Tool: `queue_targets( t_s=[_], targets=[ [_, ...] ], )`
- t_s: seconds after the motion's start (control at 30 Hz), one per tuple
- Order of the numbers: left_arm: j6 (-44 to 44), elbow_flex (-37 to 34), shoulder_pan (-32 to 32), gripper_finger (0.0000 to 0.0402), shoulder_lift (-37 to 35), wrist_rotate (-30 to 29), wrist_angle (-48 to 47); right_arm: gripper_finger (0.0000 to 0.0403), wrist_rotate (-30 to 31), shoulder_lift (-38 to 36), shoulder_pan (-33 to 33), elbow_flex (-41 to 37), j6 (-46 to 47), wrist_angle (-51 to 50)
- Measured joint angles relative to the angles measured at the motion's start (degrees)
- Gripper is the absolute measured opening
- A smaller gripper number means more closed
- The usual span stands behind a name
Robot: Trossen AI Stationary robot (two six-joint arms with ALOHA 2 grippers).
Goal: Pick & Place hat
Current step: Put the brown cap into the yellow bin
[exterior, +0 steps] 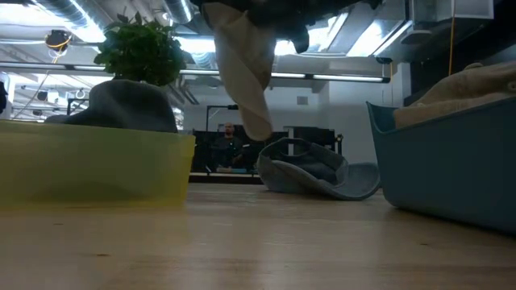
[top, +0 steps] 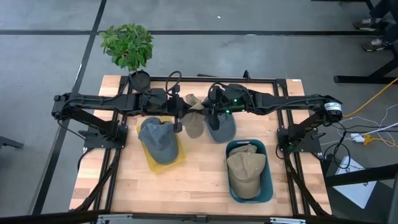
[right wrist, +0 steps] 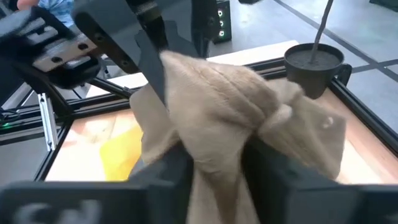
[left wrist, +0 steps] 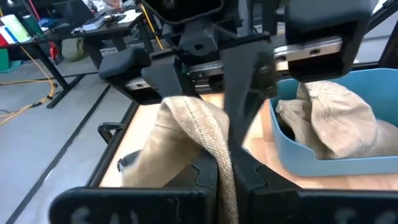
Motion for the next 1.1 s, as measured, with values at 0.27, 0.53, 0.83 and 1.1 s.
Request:
queue_targets(
  t_s=[0.27,0.53,0.83,1.1],
  targets=[
    [-0.39,0.02,-0.01,0.0032,-1.63,-0.06,-3.52,0.0027,-0.10,0.00,0.02,0.00,1.74,-1.75],
    [0.26,0.01,-0.01,0.0095,-3.77,2.63,-8.09,0.0013,0.07,-0.28,1.89,0.00,6.79,-5.77],
    [-1.76,0.02,-0.01,0.0147,-5.74,8.79,-16.11,0.0013,1.27,-2.93,7.94,8.92,15.36,-23.62],
    [-2.27,0.00,-0.01,0.0142,-4.59,9.57,-20.69,0.0015,1.07,-2.95,16.85,22.85,31.19,-43.97]
  ],
)
